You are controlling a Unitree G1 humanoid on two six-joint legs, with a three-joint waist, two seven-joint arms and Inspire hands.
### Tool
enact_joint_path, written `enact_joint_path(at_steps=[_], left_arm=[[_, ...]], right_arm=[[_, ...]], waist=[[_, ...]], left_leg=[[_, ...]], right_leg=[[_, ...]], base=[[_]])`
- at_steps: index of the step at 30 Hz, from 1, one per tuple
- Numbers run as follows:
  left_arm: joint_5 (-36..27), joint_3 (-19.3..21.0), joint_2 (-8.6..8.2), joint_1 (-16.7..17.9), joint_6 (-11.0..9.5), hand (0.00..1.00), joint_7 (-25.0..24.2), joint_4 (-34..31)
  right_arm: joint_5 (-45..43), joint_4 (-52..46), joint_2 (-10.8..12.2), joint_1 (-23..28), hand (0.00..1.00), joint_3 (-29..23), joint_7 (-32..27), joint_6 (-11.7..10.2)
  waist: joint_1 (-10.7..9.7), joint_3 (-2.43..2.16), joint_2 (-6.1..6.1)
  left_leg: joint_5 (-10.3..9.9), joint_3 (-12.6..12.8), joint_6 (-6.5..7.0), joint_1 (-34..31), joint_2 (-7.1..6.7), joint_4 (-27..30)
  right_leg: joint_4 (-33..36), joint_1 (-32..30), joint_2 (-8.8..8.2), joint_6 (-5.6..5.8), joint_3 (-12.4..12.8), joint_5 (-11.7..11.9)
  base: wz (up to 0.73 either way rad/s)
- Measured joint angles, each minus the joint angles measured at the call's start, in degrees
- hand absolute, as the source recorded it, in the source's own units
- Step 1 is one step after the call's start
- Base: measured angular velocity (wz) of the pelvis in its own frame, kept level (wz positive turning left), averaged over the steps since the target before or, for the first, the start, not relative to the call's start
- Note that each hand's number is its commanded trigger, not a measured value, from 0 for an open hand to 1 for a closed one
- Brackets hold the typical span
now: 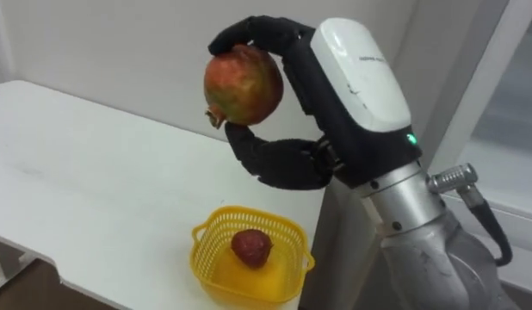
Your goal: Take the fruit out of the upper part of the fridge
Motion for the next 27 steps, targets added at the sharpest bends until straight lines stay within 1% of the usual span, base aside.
enact_joint_path(at_steps=[2, 5, 7, 9, 11, 13, 15, 18, 21, 22, 25, 27], left_arm=[[-0.02, -0.05, 0.21, -0.38, 0.31, 0.0, -0.69, 0.0], [-0.23, -0.08, 0.51, -0.4, 0.62, 0.0, -1.06, -0.08], [-0.22, -0.06, 0.84, -0.52, 0.61, 0.0, -1.27, -0.12], [-0.12, -0.02, 0.91, -0.41, 0.79, 0.0, -1.67, -0.12], [-0.11, -0.02, 0.89, -0.4, 1.56, 0.0, -1.9, -0.22], [-0.02, -0.01, 0.88, -0.38, 1.94, 0.0, -2.08, -0.23], [-0.01, 0.01, 0.88, -0.32, 2.29, 0.0, -2.73, -0.23], [-0.01, -0.04, 0.91, -0.47, 3.13, 0.0, -3.76, -0.28], [-0.1, -0.17, 0.92, -0.08, 3.76, 0.0, -4.68, -1.26], [-0.1, -1.18, 1.08, 0.49, 4.05, 0.0, -4.65, -2.38], [-0.11, -2.3, 1.28, 1.43, 4.04, 0.0, -4.6, -4.12], [-0.09, -2.33, 1.27, 1.4, 4.04, 0.0, -4.56, -4.12]], right_arm=[[0.11, 3.22, -0.02, -0.16, 1.0, 0.41, 0.99, 0.87], [2.94, 8.41, -0.05, -1.56, 1.0, 2.68, 1.93, 1.29], [4.48, 11.39, -0.04, -1.57, 1.0, 3.43, 2.01, 1.47], [4.69, 13.78, -0.03, -1.57, 1.0, 3.95, 2.6, 2.19], [4.7, 15.6, -0.03, -1.57, 1.0, 3.96, 3.4, 3.14], [4.65, 16.87, -0.03, -1.57, 1.0, 3.98, 3.88, 3.17], [4.47, 17.95, -0.02, -1.57, 1.0, 4.04, 4.33, 3.71], [4.15, 19.66, -0.02, -1.57, 1.0, 4.37, 4.35, 3.77], [3.32, 22.0, 0.0, -1.57, 1.0, 4.42, 4.39, 4.49], [3.05, 23.53, 0.04, -1.57, 1.0, 4.45, 4.38, 4.54], [1.98, 26.14, 0.25, -1.56, 1.0, 4.94, 4.4, 5.33], [2.11, 26.89, 0.36, -1.61, 1.0, 5.26, 4.36, 4.73]], waist=[[0.67, 0.15, -0.5], [0.7, 0.28, -0.69], [0.82, 0.5, -0.8], [1.1, 0.5, -0.81], [1.76, 0.52, -0.77], [2.04, 0.53, -0.72], [2.22, 0.53, -0.69], [2.17, 0.5, -0.7], [2.2, 0.47, -0.7], [2.18, 0.46, -0.68], [2.11, 0.33, -0.57], [2.12, 0.29, -0.35]], left_leg=[[0.0, -0.3, 0.0, -0.14, 0.01, 0.5], [0.0, -0.82, 0.01, -0.62, -0.01, 1.04], [-0.01, -1.33, 0.02, -0.92, -0.07, 1.27], [-0.02, -1.41, 0.02, -1.23, -0.08, 1.4], [-0.02, -1.45, 0.02, -1.73, -0.06, 1.43], [-0.02, -1.55, 0.01, -1.76, -0.06, 1.48], [-0.03, -1.64, -0.01, -1.84, -0.06, 1.53], [-0.03, -1.93, -0.01, -1.86, -0.07, 1.69], [-0.03, -2.09, -0.01, -2.05, -0.11, 1.88], [-0.02, -2.05, 0.0, -2.03, -0.12, 1.88], [-0.02, -2.04, 0.0, -1.94, -0.14, 1.89], [-0.02, -2.06, 0.0, -1.92, -0.13, 1.87]], right_leg=[[-0.01, 0.01, -0.06, 0.0, -0.25, 0.0], [-0.13, -0.05, -0.18, 0.0, -0.19, 0.0], [-0.13, -0.09, -0.15, 0.0, -0.19, 0.0], [-0.11, -0.19, -0.13, 0.0, -0.19, 0.0], [-0.1, -0.42, -0.08, 0.0, -0.25, 0.0], [-0.08, -0.39, -0.05, 0.0, -0.43, 0.0], [-0.08, -0.38, -0.04, 0.0, -0.97, 0.0], [-0.07, -0.28, -0.08, 0.0, -1.17, 0.0], [-0.08, -0.34, -0.09, 0.0, -1.66, 0.0], [-0.05, -0.26, -0.13, 0.0, -2.0, 0.0], [-0.02, -0.15, -0.16, 0.01, -2.03, 0.0], [-0.03, -0.12, -0.14, 0.0, -2.26, 0.0]], base=[[0.07], [0.09], [0.1], [0.05], [0.0], [0.0], [0.03], [0.05], [0.04], [0.0], [0.0], [0.0]])
